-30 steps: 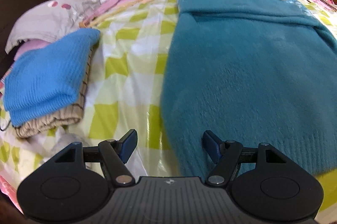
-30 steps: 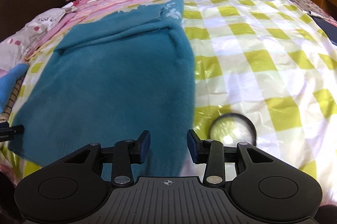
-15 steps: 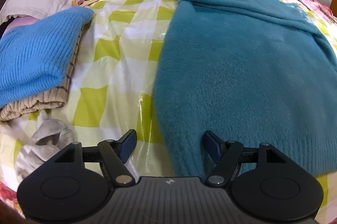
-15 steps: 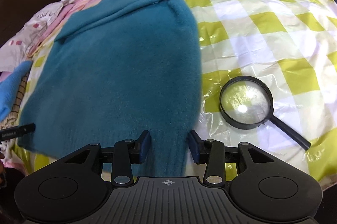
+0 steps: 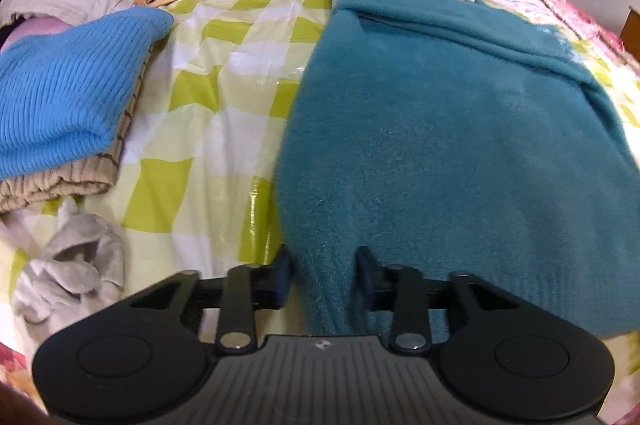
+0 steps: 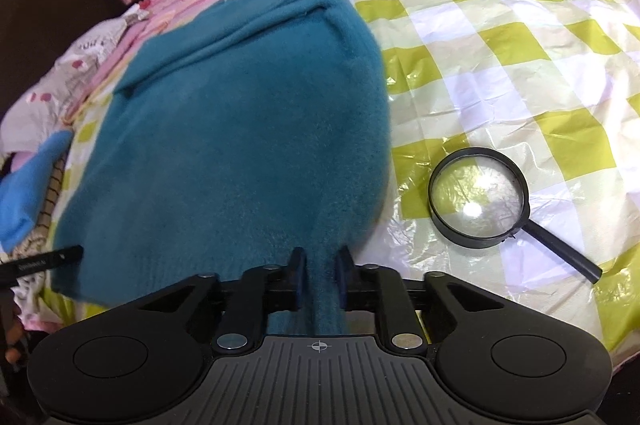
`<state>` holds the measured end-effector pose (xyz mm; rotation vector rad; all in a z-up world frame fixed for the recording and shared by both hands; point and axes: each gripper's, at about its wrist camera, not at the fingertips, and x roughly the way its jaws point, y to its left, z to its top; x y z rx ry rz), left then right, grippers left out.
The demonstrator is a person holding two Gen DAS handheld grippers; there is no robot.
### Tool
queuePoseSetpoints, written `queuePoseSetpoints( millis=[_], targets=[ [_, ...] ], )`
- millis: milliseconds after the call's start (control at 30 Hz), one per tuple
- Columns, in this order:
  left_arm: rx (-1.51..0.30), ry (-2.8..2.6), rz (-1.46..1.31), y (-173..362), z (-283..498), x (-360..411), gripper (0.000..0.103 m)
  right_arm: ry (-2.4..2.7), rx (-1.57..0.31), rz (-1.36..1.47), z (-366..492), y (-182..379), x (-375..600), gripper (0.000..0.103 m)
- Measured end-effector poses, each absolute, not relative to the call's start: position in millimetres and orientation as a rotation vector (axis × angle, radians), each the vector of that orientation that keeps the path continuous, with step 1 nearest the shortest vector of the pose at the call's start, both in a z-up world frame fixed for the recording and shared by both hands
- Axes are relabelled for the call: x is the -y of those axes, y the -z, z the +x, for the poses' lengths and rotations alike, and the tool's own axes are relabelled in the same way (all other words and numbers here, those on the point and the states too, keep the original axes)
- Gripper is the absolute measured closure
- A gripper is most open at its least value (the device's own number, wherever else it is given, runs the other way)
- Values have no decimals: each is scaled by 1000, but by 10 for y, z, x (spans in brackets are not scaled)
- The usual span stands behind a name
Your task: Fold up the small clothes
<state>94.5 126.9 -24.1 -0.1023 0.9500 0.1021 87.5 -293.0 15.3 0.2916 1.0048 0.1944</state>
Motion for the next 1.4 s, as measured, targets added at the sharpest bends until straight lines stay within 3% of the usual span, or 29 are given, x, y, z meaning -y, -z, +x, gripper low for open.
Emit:
queuePoseSetpoints(
  millis=[400, 500, 667, 1033, 1400],
  targets=[
    [-969, -143, -90, 269, 1009, -1208, 60, -234, -1006, 343, 886, -80, 3009, 85],
    [-966, -128, -89, 245, 974, -1166, 74, -245, -1000, 357, 870, -67, 3036, 85],
    [-942, -124, -114, 120, 946, -1131, 86, -266, -985, 420, 867, -93, 3109, 90],
    [-738, 43, -372, -540, 1228, -1174, 87, -386, -768, 756, 1052, -617, 3261, 93],
    [-626, 74, -474, -703, 2045, -1318, 87, -396, -657, 859, 1904, -913, 3190, 93]
  ],
)
